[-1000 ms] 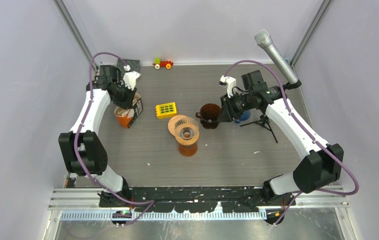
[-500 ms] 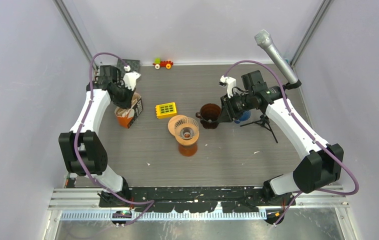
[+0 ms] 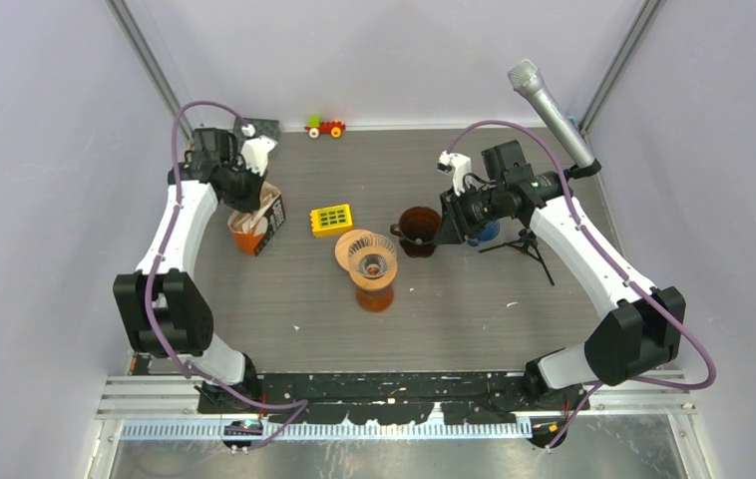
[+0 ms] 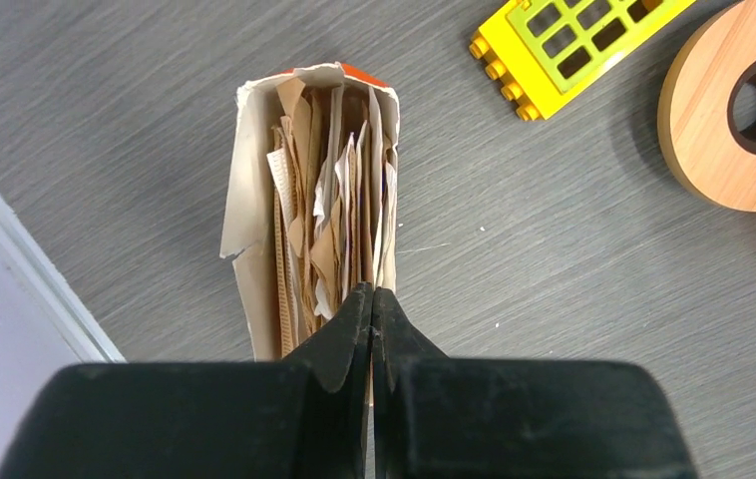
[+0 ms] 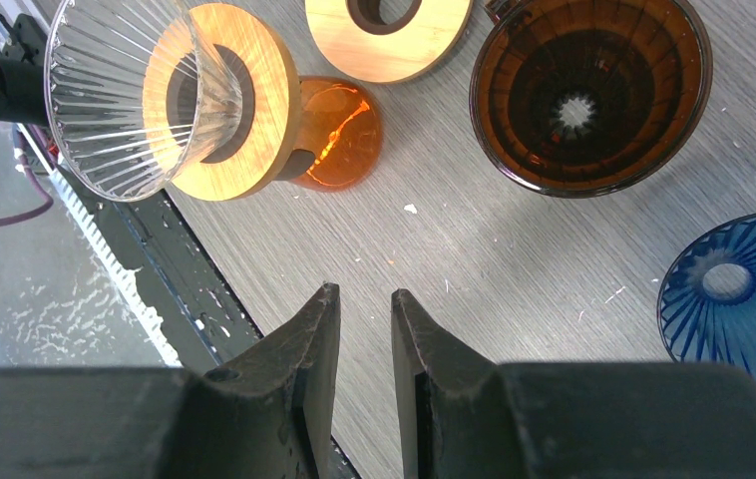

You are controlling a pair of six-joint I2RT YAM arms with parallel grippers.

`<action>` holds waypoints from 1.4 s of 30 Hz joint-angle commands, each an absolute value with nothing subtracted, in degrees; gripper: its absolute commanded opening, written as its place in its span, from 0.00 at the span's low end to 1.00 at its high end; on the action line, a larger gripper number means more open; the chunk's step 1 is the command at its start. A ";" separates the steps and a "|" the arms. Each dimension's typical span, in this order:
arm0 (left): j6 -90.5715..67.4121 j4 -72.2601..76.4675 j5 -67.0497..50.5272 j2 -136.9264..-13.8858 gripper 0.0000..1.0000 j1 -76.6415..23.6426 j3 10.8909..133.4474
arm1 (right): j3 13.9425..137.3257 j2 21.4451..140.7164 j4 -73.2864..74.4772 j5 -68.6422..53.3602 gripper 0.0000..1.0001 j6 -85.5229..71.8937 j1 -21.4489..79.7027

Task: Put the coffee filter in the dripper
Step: Pick up the coffee filter from the coffee filter holder.

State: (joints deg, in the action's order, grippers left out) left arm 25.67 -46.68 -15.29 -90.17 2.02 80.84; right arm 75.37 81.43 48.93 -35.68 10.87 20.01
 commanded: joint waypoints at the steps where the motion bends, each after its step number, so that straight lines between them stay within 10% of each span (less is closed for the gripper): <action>1: 24.15 -44.30 -15.35 -85.16 0.00 2.46 82.24 | 77.54 81.68 48.59 -36.21 0.31 11.95 19.69; 12: 24.03 -45.36 -16.74 -84.63 0.00 2.72 82.92 | 77.69 81.65 48.71 -36.38 0.31 11.95 19.69; 18: 24.32 -45.44 -16.79 -86.69 0.24 2.72 83.32 | 77.77 81.99 48.78 -36.28 0.31 11.95 19.67; 25: 25.13 -45.09 -16.59 -88.38 0.29 2.72 82.84 | 77.82 82.42 48.95 -36.30 0.31 11.95 19.69; 42: 21.44 -50.02 -23.07 -83.34 0.00 7.72 92.97 | 77.99 82.51 49.13 -36.22 0.31 12.12 19.69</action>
State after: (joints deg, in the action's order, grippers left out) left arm 24.12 -49.71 -17.87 -90.63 3.51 85.43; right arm 75.44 82.65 49.34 -35.70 11.31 20.01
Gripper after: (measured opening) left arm 0.009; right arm 0.309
